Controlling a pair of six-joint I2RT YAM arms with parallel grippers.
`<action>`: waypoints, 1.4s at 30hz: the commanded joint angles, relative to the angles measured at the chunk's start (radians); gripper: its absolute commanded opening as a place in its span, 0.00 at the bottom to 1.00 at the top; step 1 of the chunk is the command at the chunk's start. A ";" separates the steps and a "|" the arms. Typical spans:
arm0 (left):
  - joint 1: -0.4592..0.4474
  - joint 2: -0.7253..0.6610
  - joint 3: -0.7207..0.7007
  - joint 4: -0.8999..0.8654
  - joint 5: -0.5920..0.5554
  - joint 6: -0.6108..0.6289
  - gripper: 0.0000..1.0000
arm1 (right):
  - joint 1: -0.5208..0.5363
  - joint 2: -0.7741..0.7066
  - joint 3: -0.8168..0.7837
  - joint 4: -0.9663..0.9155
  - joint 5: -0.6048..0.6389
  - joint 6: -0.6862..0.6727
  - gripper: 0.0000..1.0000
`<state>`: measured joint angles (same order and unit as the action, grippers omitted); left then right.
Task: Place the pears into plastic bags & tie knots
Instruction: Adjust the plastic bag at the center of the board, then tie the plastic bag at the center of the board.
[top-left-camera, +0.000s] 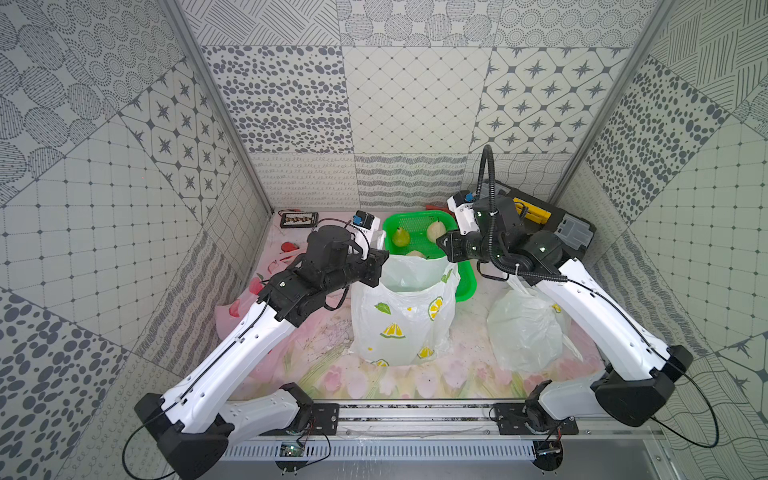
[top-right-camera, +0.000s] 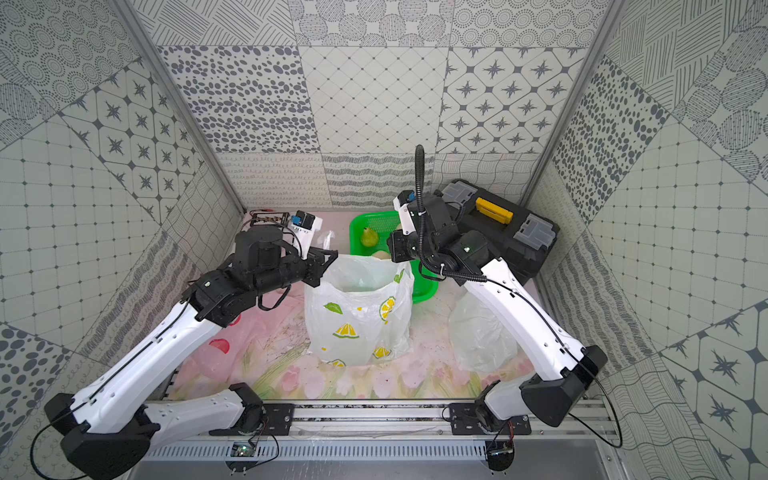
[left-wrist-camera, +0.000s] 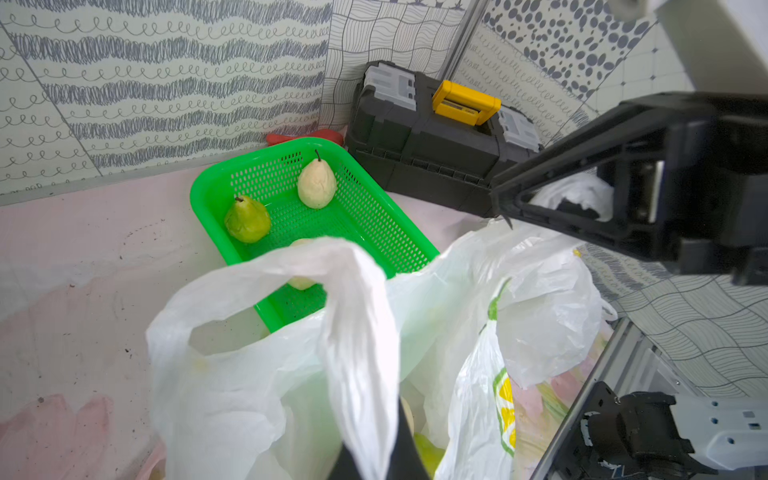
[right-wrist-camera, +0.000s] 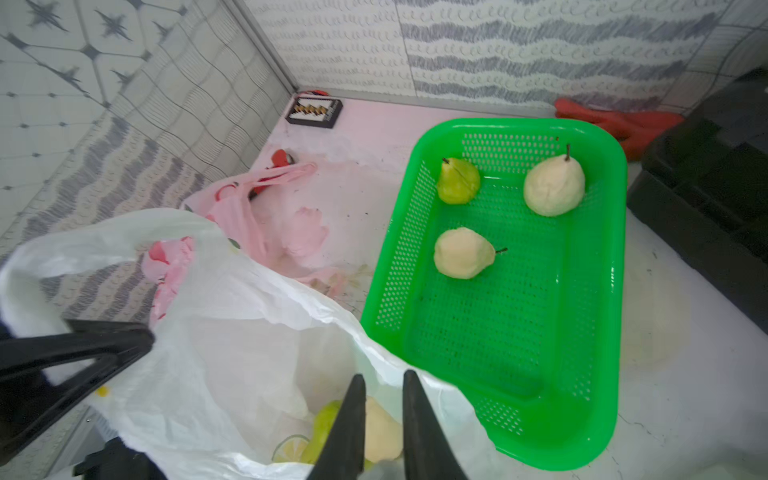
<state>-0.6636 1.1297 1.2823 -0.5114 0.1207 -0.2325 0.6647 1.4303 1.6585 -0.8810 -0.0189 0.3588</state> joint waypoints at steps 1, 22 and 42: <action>-0.006 0.040 0.010 0.089 0.005 0.090 0.00 | 0.006 -0.029 0.040 -0.012 0.098 -0.038 0.38; 0.009 0.041 -0.092 0.228 0.216 0.168 0.00 | 0.131 0.131 0.249 0.075 -0.213 0.091 0.65; 0.010 0.008 -0.117 0.216 0.191 0.212 0.00 | 0.106 0.208 0.190 0.222 -0.283 0.228 0.17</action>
<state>-0.6556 1.1530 1.1698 -0.3256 0.3157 -0.0639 0.7750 1.6386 1.8603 -0.7364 -0.2863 0.5697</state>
